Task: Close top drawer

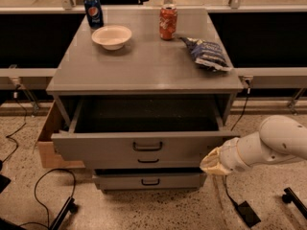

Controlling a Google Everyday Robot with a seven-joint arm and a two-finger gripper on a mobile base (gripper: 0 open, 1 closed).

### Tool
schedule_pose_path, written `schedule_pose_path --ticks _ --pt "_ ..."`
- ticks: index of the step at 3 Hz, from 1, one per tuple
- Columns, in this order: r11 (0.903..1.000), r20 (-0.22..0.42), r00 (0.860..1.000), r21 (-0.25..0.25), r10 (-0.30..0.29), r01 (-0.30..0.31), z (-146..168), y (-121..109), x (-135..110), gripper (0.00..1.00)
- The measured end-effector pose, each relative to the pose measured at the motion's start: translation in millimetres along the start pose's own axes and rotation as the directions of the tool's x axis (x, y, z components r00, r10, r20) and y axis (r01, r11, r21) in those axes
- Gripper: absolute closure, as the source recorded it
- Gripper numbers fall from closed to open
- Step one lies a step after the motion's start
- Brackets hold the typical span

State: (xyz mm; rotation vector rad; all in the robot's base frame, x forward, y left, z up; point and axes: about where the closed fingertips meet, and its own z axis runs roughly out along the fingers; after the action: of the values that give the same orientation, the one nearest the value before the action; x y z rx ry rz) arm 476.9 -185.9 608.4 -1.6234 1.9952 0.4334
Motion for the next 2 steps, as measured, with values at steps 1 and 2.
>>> schedule_pose_path --ticks 1,2 --pt "0.9997 0.020 0.999 0.005 -0.026 0.026 8 -34 -9 1.00" --pt "0.9994 0.041 0.999 0.025 -0.024 0.023 17 -90 -12 1.00"
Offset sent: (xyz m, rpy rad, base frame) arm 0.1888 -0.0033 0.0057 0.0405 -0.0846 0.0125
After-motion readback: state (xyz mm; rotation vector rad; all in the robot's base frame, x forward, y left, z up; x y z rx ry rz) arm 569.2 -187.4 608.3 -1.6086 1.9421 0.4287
